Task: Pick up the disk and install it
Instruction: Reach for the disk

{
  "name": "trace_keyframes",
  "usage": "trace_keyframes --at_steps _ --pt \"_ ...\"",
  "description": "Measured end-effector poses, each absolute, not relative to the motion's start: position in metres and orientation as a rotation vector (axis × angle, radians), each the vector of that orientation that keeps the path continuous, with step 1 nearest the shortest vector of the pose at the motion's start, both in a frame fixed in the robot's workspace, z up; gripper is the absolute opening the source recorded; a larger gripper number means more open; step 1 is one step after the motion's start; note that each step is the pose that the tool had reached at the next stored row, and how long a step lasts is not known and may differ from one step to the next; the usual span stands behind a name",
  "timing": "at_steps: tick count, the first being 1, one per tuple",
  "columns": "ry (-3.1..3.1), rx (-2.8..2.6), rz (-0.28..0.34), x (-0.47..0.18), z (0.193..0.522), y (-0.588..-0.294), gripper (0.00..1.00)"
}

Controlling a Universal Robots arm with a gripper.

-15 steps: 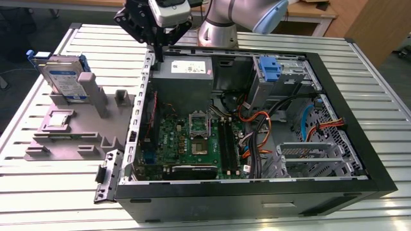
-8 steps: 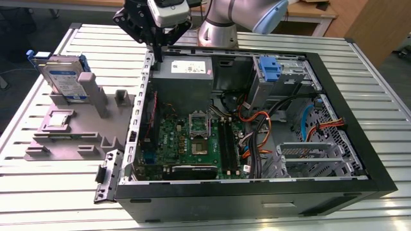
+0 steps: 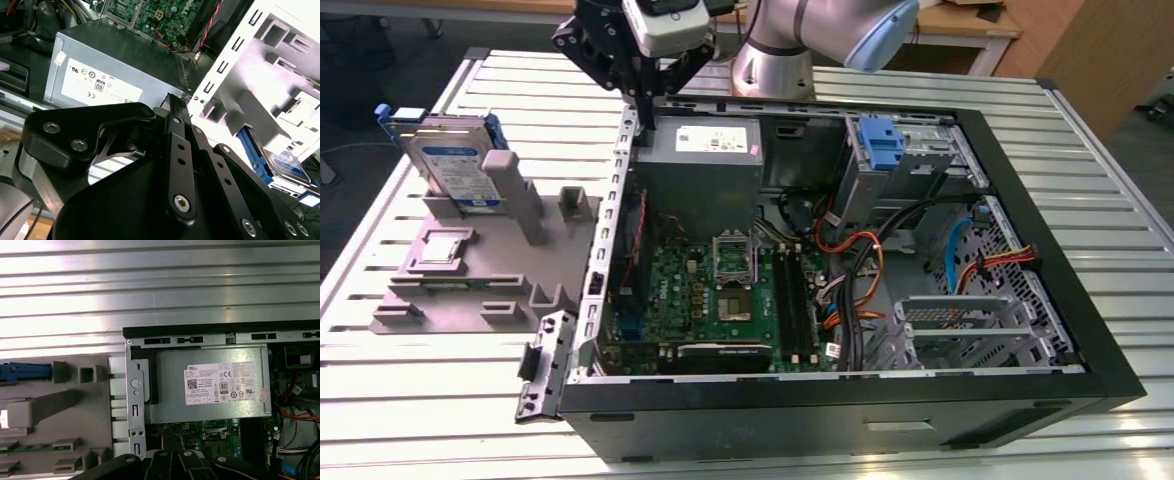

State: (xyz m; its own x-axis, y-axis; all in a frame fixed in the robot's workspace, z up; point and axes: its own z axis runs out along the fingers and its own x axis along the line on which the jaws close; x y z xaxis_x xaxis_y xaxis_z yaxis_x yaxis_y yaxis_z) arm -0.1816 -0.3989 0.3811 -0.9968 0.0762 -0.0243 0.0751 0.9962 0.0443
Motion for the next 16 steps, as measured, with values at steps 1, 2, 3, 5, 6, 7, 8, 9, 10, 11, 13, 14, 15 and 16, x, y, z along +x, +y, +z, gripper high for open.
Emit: trace_keyframes --at_steps 1,2,3,5,6,7,8,9,10,11,13,14,15,16 --pt "3.113 0.118 0.068 -0.1818 0.3810 -0.3989 0.10" --pt "3.113 0.118 0.068 -0.1821 0.3809 -0.3989 0.10" --pt "3.113 0.118 0.068 -0.1823 0.3808 -0.3989 0.10" --pt "3.113 0.118 0.068 -0.1828 0.3807 -0.3989 0.10" --pt "3.113 0.118 0.068 -0.1831 0.3806 -0.3989 0.10" --pt "3.113 0.118 0.068 -0.1833 0.3805 -0.3989 0.10" --pt "3.113 0.118 0.068 -0.1836 0.3805 -0.3989 0.10" --pt "3.113 0.118 0.068 -0.1839 0.3804 -0.3989 0.10" --pt "3.113 0.118 0.068 -0.1841 0.3803 -0.3989 0.10" --pt "3.113 0.118 0.068 -0.1844 0.3802 -0.3989 0.10" --pt "3.113 0.118 0.068 -0.1849 0.3800 -0.3989 0.10" --pt "3.113 0.118 0.068 -0.1851 0.3800 -0.3989 0.10" --pt "3.113 0.118 0.068 -0.1854 0.3799 -0.3989 0.10" --pt "3.113 0.118 0.068 -0.1856 0.3798 -0.3989 0.10"
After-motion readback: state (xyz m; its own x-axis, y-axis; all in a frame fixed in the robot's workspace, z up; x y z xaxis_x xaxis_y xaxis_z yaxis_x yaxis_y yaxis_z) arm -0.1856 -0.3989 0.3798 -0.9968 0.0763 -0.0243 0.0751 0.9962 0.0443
